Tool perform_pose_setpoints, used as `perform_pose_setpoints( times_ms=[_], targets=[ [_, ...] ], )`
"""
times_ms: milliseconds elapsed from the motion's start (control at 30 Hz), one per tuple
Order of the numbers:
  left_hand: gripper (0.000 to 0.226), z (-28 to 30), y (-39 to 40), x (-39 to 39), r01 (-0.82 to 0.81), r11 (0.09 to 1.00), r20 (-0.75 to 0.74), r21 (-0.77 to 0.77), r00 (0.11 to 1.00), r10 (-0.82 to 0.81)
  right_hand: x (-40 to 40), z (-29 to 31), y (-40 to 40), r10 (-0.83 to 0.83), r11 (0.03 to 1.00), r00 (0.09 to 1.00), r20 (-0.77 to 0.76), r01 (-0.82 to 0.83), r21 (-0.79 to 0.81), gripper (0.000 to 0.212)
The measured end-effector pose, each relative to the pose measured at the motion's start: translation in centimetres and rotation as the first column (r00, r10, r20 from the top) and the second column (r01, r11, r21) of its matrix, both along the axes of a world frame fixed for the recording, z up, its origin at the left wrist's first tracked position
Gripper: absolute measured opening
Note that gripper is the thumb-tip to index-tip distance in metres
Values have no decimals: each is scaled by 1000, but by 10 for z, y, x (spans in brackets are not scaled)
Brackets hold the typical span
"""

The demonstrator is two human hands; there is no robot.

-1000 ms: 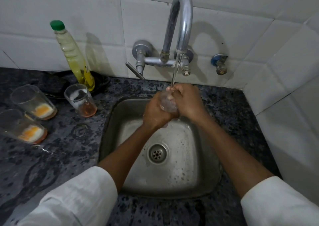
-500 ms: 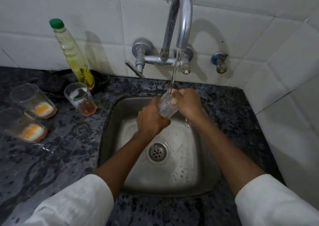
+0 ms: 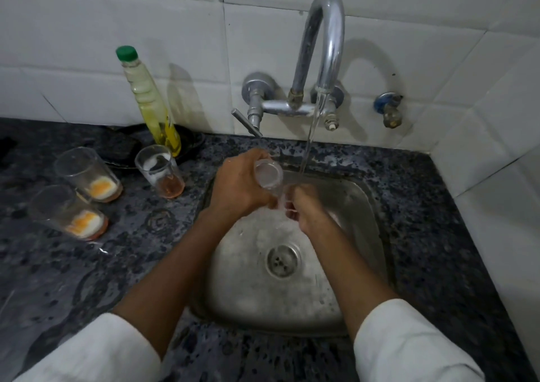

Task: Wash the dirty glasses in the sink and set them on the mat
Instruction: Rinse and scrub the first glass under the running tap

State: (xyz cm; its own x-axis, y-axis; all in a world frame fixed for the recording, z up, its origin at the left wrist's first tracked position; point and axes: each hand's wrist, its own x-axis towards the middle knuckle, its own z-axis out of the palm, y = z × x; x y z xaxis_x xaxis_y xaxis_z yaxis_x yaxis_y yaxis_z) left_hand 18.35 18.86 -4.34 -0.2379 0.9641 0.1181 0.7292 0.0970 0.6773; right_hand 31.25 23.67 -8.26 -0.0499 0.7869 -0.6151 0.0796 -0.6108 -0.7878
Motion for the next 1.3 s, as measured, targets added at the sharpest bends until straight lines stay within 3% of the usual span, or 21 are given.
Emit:
perform_pose_setpoints(
  times_ms=[100,133,167,200,233,267,300,400,467,500,533,633,733,800,867,900,933,1000,1067,1200,1300],
  targets=[
    [68,3,-12,-24,-24,995,-62,-100,998,18,-10,17,5,-96,992,972,-216,110,54,18],
    [69,3,-16,-29,-31,992,-74,-123,997,22,-15,25,7,-72,989,973,-217,98,110,15],
    [69,2,-20,-33,-42,989,-82,-140,996,31,-22,33,10,-12,976,994,-112,36,216,15],
    [68,1,-23,-38,-52,988,-87,-148,995,39,-28,40,13,60,932,992,110,-95,351,15],
    [68,0,-25,-42,-60,987,-89,-150,995,47,-36,46,17,84,844,917,391,-274,461,17],
    [69,-1,-27,-46,-62,987,-87,-149,995,50,-44,53,20,31,735,786,617,-436,519,22],
    [69,-2,-28,-50,-59,987,-83,-147,995,48,-52,60,23,-53,643,669,742,-546,538,30],
    [69,-1,-31,-58,-30,988,-68,-154,997,19,-74,77,32,-186,489,478,858,-712,503,54],
    [68,1,-33,-63,-12,989,-56,-148,998,4,-84,81,39,-248,462,356,901,-774,433,51],
    [67,1,-34,-65,-5,990,-50,-139,999,-2,-87,81,42,-259,468,341,904,-774,426,45],
    [67,1,-35,-68,1,992,-49,-129,999,-7,-87,79,43,-243,496,381,892,-741,452,41],
    [66,0,-35,-75,9,994,-37,-105,999,-13,-87,68,45,-129,621,678,724,-514,591,43],
    [68,2,-36,-82,27,996,-26,-89,999,-29,-86,60,46,-17,706,820,573,-396,587,46],
    [67,5,-36,-83,39,996,-15,-81,999,-40,-78,58,42,110,703,778,619,-501,504,37],
    [66,9,-36,-84,56,995,-1,-79,998,-56,-63,54,27,213,618,601,771,-694,370,17],
    [66,11,-37,-84,68,995,4,-70,998,-68,-53,53,14,289,581,554,781,-750,317,15],
    [66,13,-37,-83,80,995,6,-53,997,-80,-43,51,-1,397,549,553,733,-783,293,32],
    [62,19,-38,-78,105,994,7,-21,994,-105,-26,45,-31,610,509,599,518,-798,324,60],
    [60,27,-40,-67,140,990,8,-23,990,-139,-16,36,-52,642,541,682,351,-727,422,74],
    [72,40,-50,-39,202,978,-1,-50,979,-203,-13,37,-84,428,706,899,96,-399,585,60],
    [65,50,-61,-26,247,966,83,-74,967,-240,0,45,-99,305,660,941,148,-321,680,56]
  ],
)
